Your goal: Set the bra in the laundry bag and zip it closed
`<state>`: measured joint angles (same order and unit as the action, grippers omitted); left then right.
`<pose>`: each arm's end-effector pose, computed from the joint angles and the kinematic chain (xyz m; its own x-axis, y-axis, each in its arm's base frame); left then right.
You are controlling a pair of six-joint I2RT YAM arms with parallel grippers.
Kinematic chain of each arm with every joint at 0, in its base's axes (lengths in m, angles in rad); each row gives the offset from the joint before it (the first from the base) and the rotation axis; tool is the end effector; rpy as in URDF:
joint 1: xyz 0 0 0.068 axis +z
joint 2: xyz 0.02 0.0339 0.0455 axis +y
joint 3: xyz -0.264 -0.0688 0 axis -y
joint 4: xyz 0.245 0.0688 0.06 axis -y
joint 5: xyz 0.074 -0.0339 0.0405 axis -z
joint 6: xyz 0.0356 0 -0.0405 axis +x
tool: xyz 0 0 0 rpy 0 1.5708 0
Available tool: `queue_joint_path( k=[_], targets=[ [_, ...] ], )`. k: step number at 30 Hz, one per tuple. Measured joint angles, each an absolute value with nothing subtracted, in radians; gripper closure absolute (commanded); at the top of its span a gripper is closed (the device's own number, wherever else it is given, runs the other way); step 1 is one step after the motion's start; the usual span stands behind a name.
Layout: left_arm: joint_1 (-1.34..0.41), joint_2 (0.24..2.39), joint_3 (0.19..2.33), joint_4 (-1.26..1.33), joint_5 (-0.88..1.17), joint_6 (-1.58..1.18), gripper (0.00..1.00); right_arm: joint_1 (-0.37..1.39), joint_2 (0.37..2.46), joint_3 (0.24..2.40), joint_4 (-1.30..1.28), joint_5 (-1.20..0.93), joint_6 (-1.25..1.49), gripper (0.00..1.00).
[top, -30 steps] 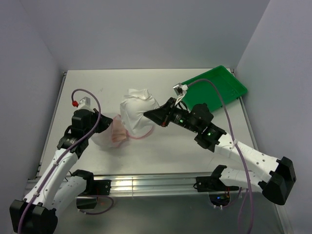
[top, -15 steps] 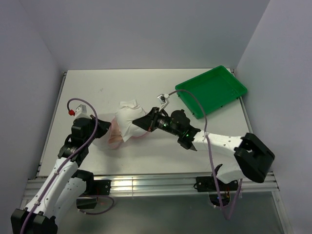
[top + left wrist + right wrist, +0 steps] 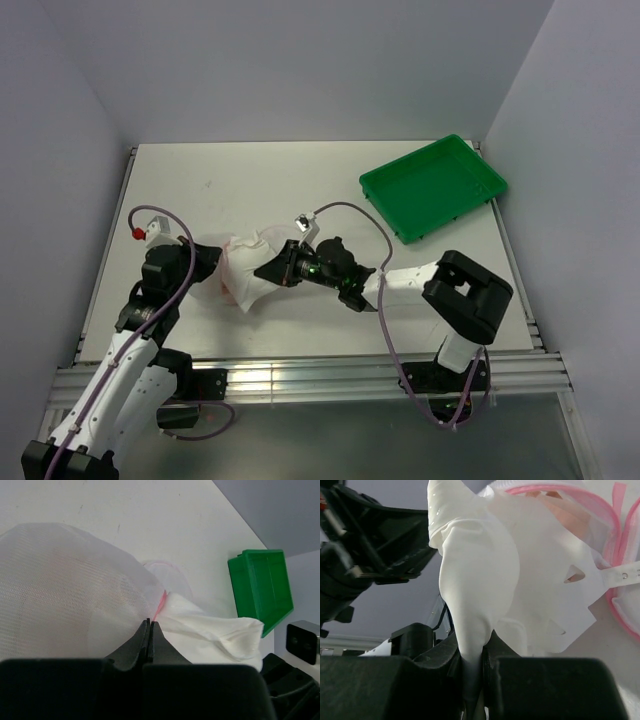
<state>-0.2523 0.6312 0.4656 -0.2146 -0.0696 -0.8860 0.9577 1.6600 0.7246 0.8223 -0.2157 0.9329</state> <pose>0.1556 -0.0376 0.2474 -0.3718 -0.7021 -0.6073 -0.1604 0.6930 -0.7029 0.1925 0.2868 0.2026 -0.7788 0.2568 -0.5723 -0.4965 0.3053 0.8126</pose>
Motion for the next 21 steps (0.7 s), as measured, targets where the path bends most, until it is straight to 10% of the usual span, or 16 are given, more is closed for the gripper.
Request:
queue_joint_path(
  k=[21],
  targets=[
    [-0.253,0.643,0.404,-0.096,0.076,-0.904,1.0,1.049,2.0,1.06,0.693,-0.174,0.985,1.0]
  ],
)
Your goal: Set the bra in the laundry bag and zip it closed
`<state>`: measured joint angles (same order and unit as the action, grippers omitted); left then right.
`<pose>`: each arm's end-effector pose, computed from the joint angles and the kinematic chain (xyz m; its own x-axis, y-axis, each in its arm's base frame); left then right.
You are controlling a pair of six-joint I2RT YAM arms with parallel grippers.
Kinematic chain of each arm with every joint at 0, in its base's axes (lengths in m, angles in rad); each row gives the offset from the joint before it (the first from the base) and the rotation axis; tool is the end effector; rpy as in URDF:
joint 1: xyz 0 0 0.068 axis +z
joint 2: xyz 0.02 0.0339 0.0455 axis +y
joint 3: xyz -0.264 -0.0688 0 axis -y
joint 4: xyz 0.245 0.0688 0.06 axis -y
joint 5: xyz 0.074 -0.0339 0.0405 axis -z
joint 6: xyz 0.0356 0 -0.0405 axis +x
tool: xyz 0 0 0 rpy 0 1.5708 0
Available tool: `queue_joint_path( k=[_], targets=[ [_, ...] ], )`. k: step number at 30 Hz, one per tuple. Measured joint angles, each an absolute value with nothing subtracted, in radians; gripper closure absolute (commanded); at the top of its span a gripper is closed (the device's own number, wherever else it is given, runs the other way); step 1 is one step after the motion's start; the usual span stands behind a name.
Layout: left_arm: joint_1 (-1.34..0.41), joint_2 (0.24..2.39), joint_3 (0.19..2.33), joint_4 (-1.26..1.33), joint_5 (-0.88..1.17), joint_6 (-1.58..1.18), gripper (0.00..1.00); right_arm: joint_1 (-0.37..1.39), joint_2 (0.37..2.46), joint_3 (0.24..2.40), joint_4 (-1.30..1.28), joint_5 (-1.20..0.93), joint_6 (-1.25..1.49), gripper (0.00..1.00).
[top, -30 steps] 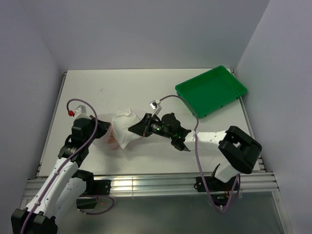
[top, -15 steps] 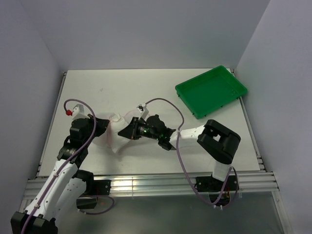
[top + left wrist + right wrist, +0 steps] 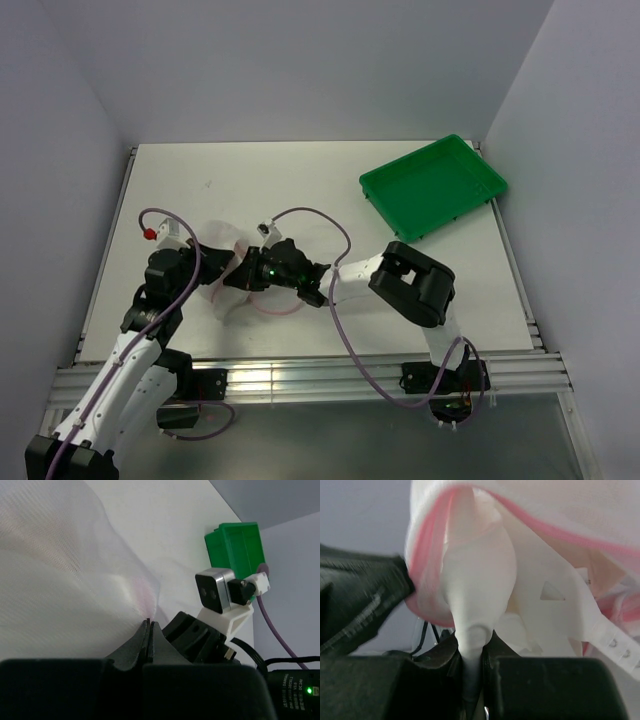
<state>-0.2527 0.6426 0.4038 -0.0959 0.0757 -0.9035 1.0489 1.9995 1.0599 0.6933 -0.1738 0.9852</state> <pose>0.1584 -0.0437 0.2361 -0.4470 -0.6935 -0.5650 -0.0527 0.6510 -0.7573 0.2083 0.3746 0.1646 -0.8484 0.1712 -0.5009 -0.4168 0.3672 0.8315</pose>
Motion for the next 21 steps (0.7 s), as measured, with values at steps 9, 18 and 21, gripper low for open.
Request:
queue_joint_path(
  k=[9,18,21],
  targets=[
    [-0.255,0.56,0.379,-0.12,0.109,-0.935,1.0,1.048,1.964,1.06,0.679,-0.01,1.012,0.99],
    [-0.257,0.583,0.379,-0.139,0.123,-0.941,1.0,1.042,1.922,1.034,0.671,0.168,1.059,0.98],
    [-0.257,0.593,0.379,-0.134,0.137,-0.941,1.0,1.041,1.902,1.031,0.668,0.197,1.063,0.98]
  ],
)
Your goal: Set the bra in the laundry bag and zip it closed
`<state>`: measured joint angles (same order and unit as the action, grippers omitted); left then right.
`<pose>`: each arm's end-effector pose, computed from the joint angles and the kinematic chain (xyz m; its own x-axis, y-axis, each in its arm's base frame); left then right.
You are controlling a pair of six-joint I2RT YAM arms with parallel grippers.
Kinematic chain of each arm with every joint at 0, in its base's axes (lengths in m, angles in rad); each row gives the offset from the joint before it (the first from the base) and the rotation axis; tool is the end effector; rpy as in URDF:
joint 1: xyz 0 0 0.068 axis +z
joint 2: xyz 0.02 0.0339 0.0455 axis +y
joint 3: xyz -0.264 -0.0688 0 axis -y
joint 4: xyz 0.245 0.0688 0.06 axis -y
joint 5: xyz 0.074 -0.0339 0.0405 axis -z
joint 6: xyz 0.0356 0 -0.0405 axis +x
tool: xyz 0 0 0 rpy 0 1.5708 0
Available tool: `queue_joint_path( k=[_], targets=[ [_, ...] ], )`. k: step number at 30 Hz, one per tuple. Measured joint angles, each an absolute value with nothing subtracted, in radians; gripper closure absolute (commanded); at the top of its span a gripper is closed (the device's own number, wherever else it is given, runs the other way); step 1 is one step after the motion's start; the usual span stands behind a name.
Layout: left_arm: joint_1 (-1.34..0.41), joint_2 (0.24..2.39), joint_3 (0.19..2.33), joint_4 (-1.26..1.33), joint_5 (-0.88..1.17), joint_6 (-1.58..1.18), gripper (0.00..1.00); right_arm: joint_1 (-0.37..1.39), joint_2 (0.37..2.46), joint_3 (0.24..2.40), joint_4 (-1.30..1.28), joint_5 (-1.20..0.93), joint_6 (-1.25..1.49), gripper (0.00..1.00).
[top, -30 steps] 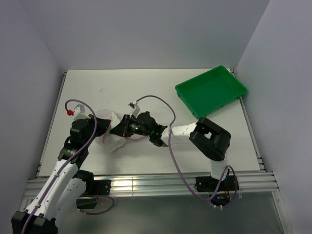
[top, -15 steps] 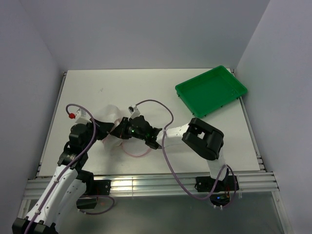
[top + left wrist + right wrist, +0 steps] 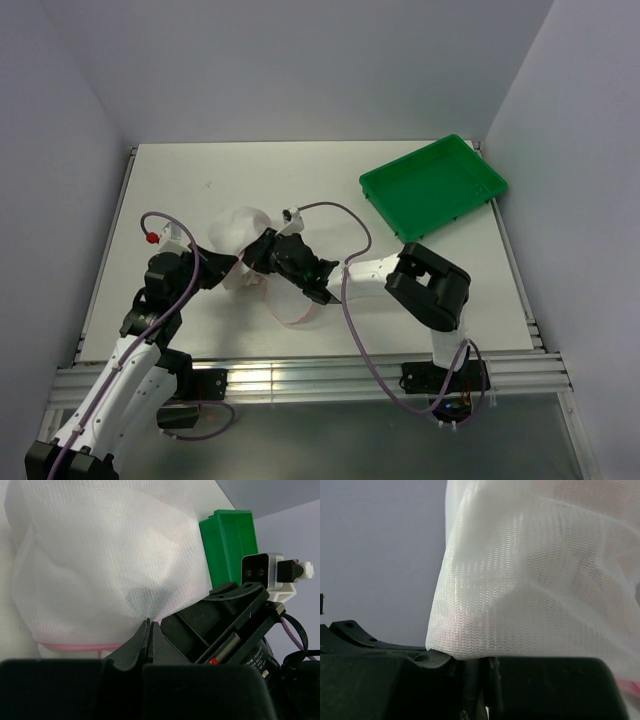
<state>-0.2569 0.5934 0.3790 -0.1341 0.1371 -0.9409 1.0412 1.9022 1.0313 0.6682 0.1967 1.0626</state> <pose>0.1496 -0.0443 0.2303 -0.4984 -0.6967 -0.5159 -0.0454 0.6153 -0.7870 0.2163 0.3557 0.1925 -0.7044 0.4926 -0.5110 -0.2759 0.4733 0.8366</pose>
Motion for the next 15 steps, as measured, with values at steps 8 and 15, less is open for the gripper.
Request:
queue_joint_path(
  k=[8,15],
  targets=[
    [-0.257,0.593,0.38,-0.144,0.151,-0.95,1.0,1.021,1.958,1.055,0.634,0.212,1.081,0.86],
    [-0.257,0.625,0.381,-0.126,0.168,-0.981,1.0,1.013,1.966,1.064,0.59,0.214,1.024,0.32]
  ],
)
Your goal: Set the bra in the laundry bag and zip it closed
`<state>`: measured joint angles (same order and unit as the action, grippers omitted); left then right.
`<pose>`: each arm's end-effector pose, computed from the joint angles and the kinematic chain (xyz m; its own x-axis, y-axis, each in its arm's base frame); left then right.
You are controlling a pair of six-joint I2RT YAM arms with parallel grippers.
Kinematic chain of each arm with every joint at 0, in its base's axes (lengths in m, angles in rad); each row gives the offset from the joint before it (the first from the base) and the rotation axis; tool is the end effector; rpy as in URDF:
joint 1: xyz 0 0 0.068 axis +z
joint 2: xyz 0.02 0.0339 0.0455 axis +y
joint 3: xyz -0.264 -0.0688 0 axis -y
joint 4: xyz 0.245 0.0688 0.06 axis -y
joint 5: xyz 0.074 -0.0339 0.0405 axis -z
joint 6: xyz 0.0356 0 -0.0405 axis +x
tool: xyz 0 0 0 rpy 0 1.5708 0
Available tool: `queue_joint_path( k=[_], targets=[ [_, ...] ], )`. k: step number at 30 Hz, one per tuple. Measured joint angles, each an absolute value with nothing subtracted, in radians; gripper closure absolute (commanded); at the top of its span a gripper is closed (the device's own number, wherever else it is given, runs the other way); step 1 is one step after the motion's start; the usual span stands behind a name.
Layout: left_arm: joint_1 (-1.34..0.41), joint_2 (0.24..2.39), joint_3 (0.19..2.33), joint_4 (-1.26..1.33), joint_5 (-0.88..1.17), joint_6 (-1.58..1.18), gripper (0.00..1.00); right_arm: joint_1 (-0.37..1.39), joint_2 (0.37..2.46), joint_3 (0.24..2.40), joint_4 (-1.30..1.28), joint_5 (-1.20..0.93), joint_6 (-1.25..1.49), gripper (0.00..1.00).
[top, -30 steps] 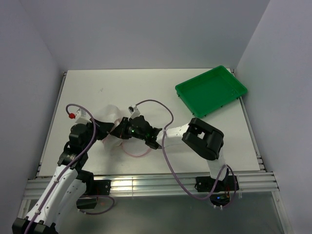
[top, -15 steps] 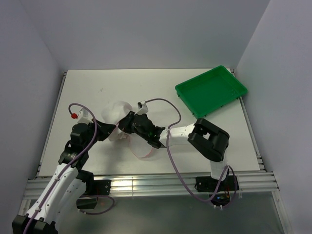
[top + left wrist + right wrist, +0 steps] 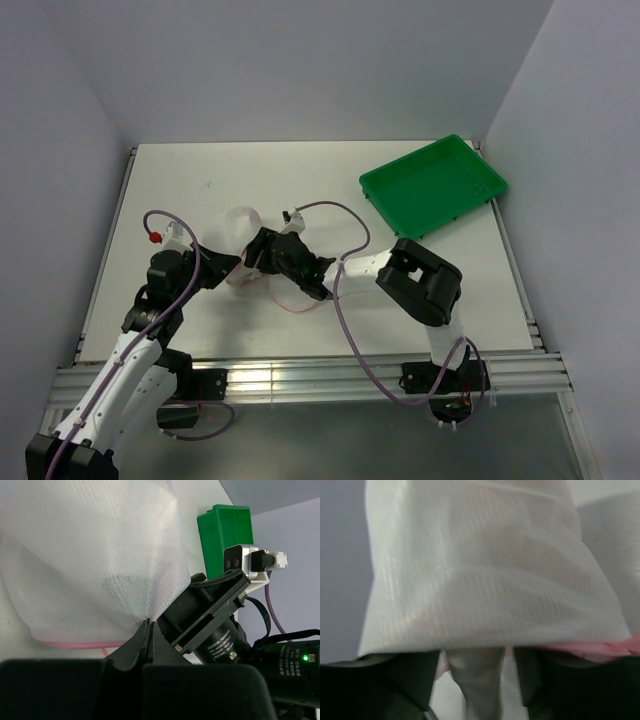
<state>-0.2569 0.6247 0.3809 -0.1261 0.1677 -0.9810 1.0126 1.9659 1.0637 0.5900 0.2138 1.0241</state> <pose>0.1531 -0.0464 0.2275 -0.5278 -0.7086 -0.4684 -0.0675 0.5847 -0.8084 0.2310 0.3557 0.1687 -0.7013 0.4530 -0.5504 -0.2363 0.5807 0.7791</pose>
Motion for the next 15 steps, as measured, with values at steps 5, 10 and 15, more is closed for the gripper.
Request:
queue_joint_path(
  k=[5,10,15],
  targets=[
    [-0.257,0.667,0.388,-0.099,0.167,-0.996,1.0,1.003,1.944,1.06,0.511,0.209,0.941,0.1],
    [-0.257,0.696,0.388,-0.068,0.155,-1.013,1.0,1.0,1.848,0.981,0.468,0.191,0.877,0.03],
    [-0.257,0.712,0.4,-0.064,0.129,-1.012,1.0,1.0,1.756,0.938,0.408,0.158,0.807,0.0]
  ],
)
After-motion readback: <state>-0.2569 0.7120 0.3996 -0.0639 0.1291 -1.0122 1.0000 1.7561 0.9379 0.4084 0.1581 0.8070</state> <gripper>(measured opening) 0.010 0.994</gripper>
